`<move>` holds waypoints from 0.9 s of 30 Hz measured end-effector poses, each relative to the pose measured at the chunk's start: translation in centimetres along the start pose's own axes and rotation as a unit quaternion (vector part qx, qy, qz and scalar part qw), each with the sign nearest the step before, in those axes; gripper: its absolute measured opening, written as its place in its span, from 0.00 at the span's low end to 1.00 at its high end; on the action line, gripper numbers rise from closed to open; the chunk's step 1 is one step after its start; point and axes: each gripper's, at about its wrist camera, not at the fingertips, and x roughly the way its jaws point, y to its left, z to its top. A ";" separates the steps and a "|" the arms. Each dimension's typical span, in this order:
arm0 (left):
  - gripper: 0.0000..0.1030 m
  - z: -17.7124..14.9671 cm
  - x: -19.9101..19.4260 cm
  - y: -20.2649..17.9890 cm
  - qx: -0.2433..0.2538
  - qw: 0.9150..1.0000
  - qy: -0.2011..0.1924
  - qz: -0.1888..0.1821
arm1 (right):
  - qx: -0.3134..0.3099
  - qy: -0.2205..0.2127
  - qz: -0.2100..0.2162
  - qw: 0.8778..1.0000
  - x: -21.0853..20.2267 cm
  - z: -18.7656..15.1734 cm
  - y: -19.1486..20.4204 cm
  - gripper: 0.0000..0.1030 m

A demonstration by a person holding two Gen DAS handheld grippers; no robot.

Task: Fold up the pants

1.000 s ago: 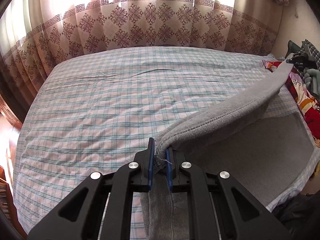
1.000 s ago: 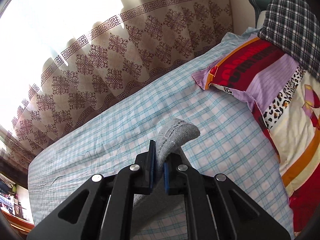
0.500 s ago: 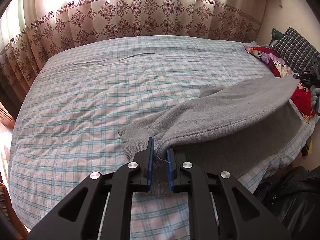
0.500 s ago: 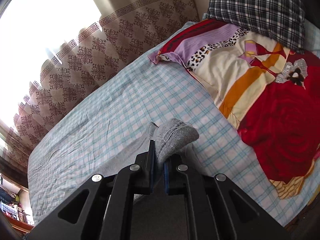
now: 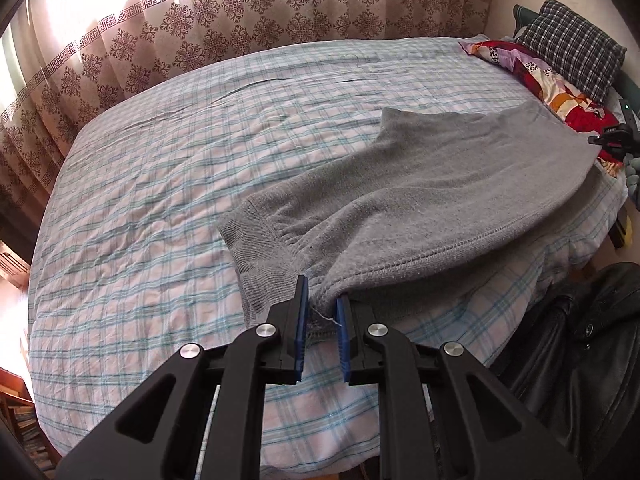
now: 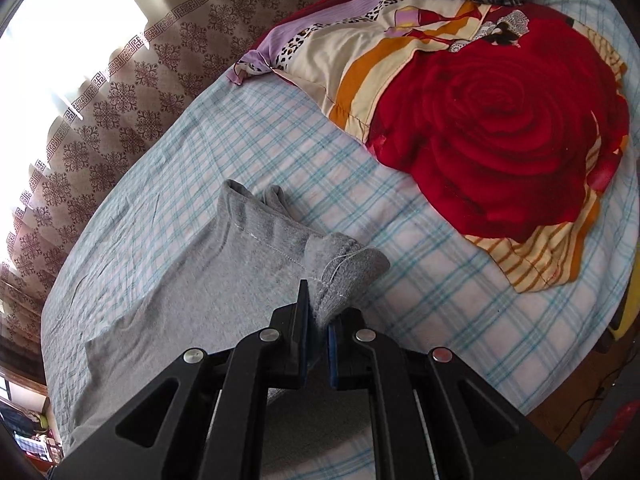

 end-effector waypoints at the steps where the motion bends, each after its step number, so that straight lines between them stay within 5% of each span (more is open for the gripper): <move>1: 0.14 0.0 0.1 -0.1 0.002 1.000 0.001 0.003 | 0.000 0.002 0.000 1.000 0.2 -0.5 -0.2 0.06; 12: 0.14 -1.0 2.4 -0.7 0.025 0.998 0.045 0.030 | -0.071 -0.064 -0.034 0.995 -4.0 -3.0 1.1 0.06; 18: 0.14 -1.5 4.0 -1.2 0.041 0.996 0.067 0.037 | -0.058 0.005 -0.066 0.996 -0.2 -4.5 -1.5 0.07; 19: 0.18 -1.6 4.1 -1.1 0.039 0.996 0.068 0.037 | -0.061 0.005 -0.067 0.996 0.1 -4.6 -1.6 0.06; 22: 0.56 -1.7 4.1 -0.3 0.028 0.995 0.072 0.063 | -0.089 0.000 -0.072 0.993 -0.2 -4.6 -0.9 0.11; 25: 0.64 -1.8 3.6 1.3 -0.004 0.996 0.073 0.057 | -0.084 -0.004 -0.081 0.993 -0.6 -4.3 -1.1 0.21; 26: 0.65 -1.8 3.3 1.7 -0.014 0.996 0.070 0.053 | -0.077 -0.010 -0.101 0.992 -0.8 -4.2 -1.4 0.39; 27: 0.65 -1.8 2.9 1.8 -0.019 0.996 0.066 0.052 | -0.070 -0.021 -0.120 0.990 -1.3 -4.0 -1.8 0.46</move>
